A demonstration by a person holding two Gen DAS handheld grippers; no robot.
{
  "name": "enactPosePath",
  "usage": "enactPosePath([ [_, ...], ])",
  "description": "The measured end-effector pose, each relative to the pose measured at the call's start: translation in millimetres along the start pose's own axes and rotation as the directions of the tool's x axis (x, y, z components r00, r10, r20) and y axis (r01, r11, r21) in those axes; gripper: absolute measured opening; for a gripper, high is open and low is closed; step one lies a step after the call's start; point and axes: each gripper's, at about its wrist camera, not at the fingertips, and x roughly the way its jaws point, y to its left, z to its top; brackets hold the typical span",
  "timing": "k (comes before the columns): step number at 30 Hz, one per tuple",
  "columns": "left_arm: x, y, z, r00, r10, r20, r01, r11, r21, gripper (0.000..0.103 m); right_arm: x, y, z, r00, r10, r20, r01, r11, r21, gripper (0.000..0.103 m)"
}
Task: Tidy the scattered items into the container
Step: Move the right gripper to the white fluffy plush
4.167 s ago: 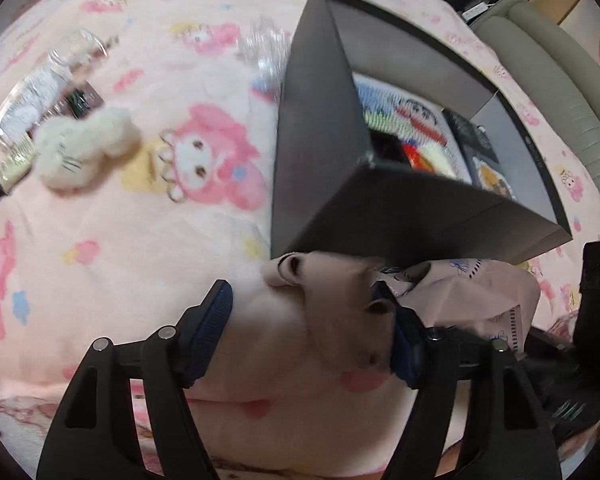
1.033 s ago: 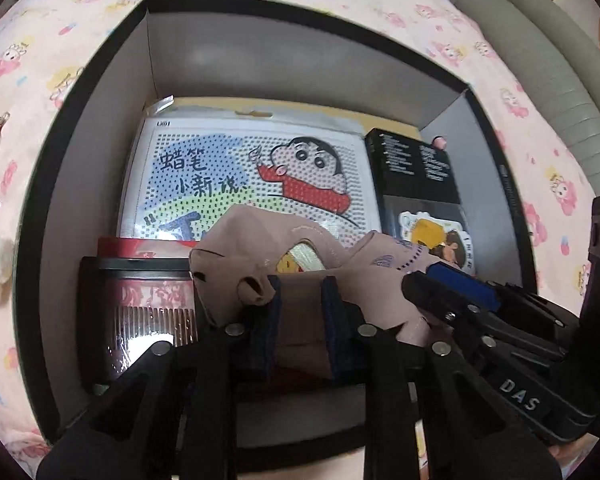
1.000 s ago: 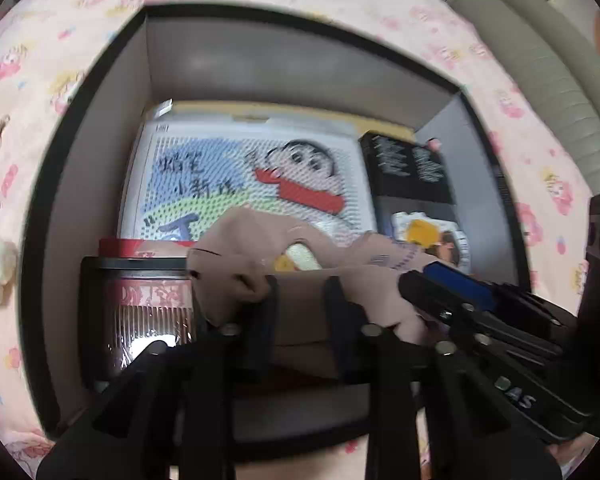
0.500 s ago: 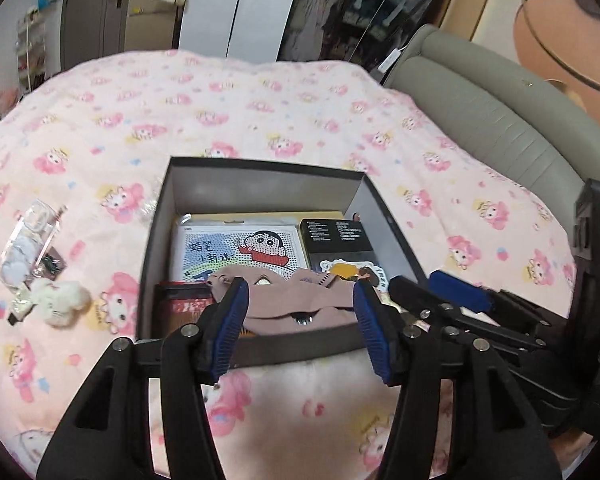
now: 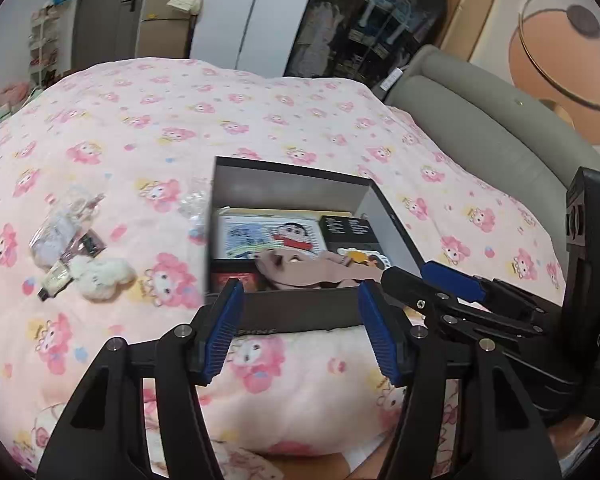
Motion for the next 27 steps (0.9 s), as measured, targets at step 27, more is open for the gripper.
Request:
enactPosePath([
  [27,25,246,-26,0.984,0.151,-0.092,-0.177,0.871,-0.459,0.061,171,182,9,0.934,0.178,-0.31,-0.237,0.958,-0.165,0.045],
])
